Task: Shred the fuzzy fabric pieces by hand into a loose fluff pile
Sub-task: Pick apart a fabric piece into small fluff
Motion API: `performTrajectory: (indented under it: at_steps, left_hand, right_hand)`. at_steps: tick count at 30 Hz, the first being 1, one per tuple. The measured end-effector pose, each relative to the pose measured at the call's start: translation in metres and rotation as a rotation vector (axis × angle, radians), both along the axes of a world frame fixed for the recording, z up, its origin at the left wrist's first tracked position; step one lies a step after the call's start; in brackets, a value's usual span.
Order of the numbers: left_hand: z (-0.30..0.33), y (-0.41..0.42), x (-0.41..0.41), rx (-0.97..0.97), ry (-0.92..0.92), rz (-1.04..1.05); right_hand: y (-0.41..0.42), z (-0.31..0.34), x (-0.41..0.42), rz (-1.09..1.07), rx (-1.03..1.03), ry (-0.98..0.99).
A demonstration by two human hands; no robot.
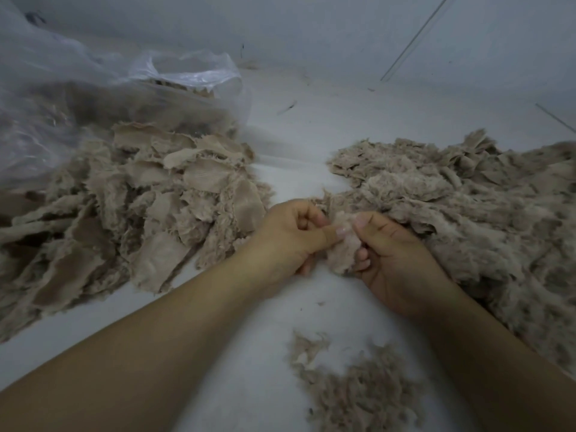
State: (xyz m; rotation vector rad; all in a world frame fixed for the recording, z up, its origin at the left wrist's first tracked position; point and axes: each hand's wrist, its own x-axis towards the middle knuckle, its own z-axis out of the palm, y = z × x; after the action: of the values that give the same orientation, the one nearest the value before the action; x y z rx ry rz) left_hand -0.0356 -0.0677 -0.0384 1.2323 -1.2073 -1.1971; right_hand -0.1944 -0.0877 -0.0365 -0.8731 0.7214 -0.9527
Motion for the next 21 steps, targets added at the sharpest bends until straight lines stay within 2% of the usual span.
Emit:
performTrajectory:
  at_steps: [3, 7, 10, 12, 15, 21]
  left_hand:
    - [-0.0042, 0.0027, -0.0012, -0.056, 0.032, -0.031]
    - [-0.0053, 0.0023, -0.0025, -0.233, -0.075, 0.168]
    - [-0.0054, 0.003, -0.0005, -0.374, -0.06, 0.248]
    - [-0.0038, 0.0051, -0.0025, -0.462, -0.042, 0.241]
    - [-0.006, 0.0064, -0.0076, -0.582, -0.12, 0.229]
    - [-0.0079, 0.0086, -0.007, -0.497, -0.156, 0.232]
  right_hand:
    - [0.0, -0.0001, -0.0006, 0.04, -0.052, 0.036]
    - [-0.0018, -0.0012, -0.0014, 0.032, -0.036, -0.007]
    - [-0.0026, -0.0012, -0.002, 0.047, -0.05, -0.005]
    - [-0.0032, -0.001, -0.0011, 0.043, -0.031, -0.003]
    - [-0.0041, -0.001, 0.0006, 0.037, 0.005, 0.008]
    - [-0.0014, -0.0007, 0.0003, 0.028, -0.018, 0.013]
